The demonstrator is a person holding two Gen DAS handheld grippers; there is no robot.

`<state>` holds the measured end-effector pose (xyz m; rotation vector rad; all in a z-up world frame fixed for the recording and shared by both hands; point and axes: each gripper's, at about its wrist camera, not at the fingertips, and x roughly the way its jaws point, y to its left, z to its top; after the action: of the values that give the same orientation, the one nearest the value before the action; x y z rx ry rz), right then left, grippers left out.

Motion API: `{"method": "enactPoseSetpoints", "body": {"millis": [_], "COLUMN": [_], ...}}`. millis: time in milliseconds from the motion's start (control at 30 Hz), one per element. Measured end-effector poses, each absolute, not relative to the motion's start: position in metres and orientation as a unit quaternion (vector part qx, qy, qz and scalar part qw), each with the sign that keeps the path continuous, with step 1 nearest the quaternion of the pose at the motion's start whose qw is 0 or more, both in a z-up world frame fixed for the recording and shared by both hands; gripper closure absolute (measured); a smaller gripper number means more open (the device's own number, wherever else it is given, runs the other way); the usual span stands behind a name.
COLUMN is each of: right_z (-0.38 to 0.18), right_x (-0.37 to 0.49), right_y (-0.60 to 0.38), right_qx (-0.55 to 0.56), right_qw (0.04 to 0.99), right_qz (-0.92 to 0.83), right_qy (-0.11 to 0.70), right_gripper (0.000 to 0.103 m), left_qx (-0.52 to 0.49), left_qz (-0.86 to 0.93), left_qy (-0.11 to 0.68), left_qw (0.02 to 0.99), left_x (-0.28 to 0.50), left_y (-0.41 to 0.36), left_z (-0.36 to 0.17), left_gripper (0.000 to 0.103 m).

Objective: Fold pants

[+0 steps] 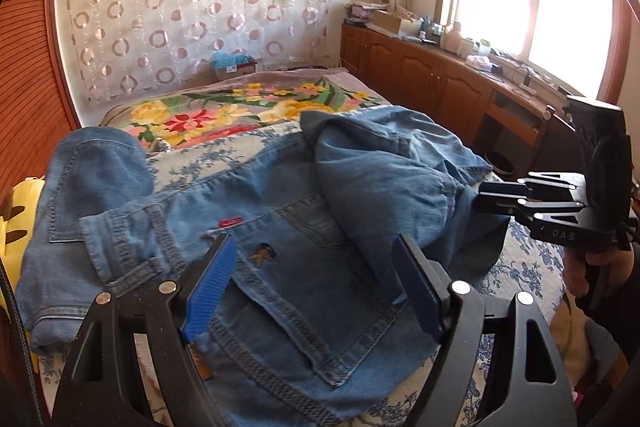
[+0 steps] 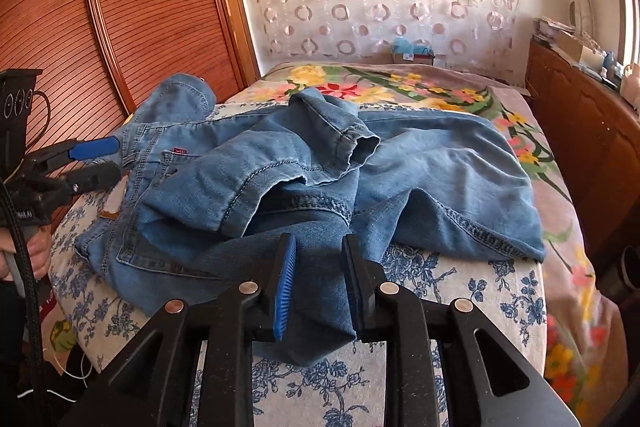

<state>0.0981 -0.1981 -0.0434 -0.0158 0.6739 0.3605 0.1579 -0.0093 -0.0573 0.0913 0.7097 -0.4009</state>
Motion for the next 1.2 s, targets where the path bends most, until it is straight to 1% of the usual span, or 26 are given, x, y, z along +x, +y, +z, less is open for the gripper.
{"method": "enactPoseSetpoints", "body": {"millis": [167, 367, 400, 433, 467, 533, 567, 600, 633, 667, 700, 733, 833, 1033, 1133, 1200], "right_z": [-0.041, -0.052, -0.054, -0.055, -0.055, -0.055, -0.055, -0.054, -0.054, -0.054, -0.055, -0.055, -0.053, -0.049, -0.05, -0.049], "right_x": [0.09, 0.076, 0.076, 0.074, 0.072, 0.069, 0.068, 0.067, 0.068, 0.068, 0.068, 0.067, 0.068, 0.072, 0.073, 0.074], "right_y": [-0.194, -0.214, -0.218, -0.221, -0.225, -0.229, -0.229, -0.23, -0.23, -0.229, -0.23, -0.23, -0.227, -0.226, -0.222, -0.219], "right_qx": [-0.007, 0.004, 0.007, 0.01, 0.012, 0.015, 0.014, 0.014, 0.014, 0.016, 0.019, 0.022, 0.028, 0.039, 0.04, 0.042], "right_qw": [0.932, 0.936, 0.937, 0.937, 0.937, 0.937, 0.937, 0.937, 0.936, 0.936, 0.936, 0.935, 0.935, 0.937, 0.938, 0.938], "right_qz": [0.169, 0.145, 0.141, 0.136, 0.134, 0.13, 0.129, 0.129, 0.13, 0.13, 0.132, 0.133, 0.136, 0.144, 0.149, 0.155], "right_qy": [0.319, 0.32, 0.321, 0.322, 0.323, 0.325, 0.325, 0.326, 0.326, 0.327, 0.327, 0.327, 0.326, 0.315, 0.309, 0.308], "right_gripper": [0.078, 0.078, 0.078, 0.078, 0.078, 0.078, 0.078, 0.078, 0.078, 0.078, 0.078, 0.078, 0.078, 0.078, 0.078, 0.078], "left_qx": [0.049, 0.083, 0.096, 0.106, 0.118, 0.135, 0.139, 0.142, 0.139, 0.134, 0.124, 0.118, 0.098, 0.033, 0.016, 0.009], "left_qz": [-0.221, -0.26, -0.262, -0.262, -0.258, -0.254, -0.254, -0.254, -0.254, -0.253, -0.254, -0.256, -0.252, -0.228, -0.206, -0.191], "left_qy": [0.351, 0.349, 0.354, 0.359, 0.365, 0.372, 0.374, 0.375, 0.377, 0.378, 0.378, 0.377, 0.365, 0.323, 0.321, 0.338], "left_qw": [0.908, 0.896, 0.892, 0.89, 0.887, 0.882, 0.881, 0.88, 0.88, 0.88, 0.881, 0.882, 0.891, 0.918, 0.924, 0.921], "left_x": [0.162, 0.168, 0.172, 0.174, 0.177, 0.181, 0.181, 0.182, 0.183, 0.183, 0.183, 0.183, 0.181, 0.16, 0.148, 0.143], "left_y": [-0.032, -0.071, -0.08, -0.086, -0.092, -0.098, -0.098, -0.097, -0.095, -0.091, -0.086, -0.082, -0.067, -0.011, 0.017, 0.034], "left_z": [-0.063, -0.066, -0.07, -0.073, -0.077, -0.083, -0.085, -0.087, -0.087, -0.087, -0.084, -0.083, -0.071, -0.029, -0.023, -0.03], "left_gripper": [0.023, 0.023, 0.025, 0.034, 0.037, 0.049, 0.052, 0.062, 0.074, 0.079, 0.089, 0.094, 0.097, 0.098, 0.098, 0.098]}}
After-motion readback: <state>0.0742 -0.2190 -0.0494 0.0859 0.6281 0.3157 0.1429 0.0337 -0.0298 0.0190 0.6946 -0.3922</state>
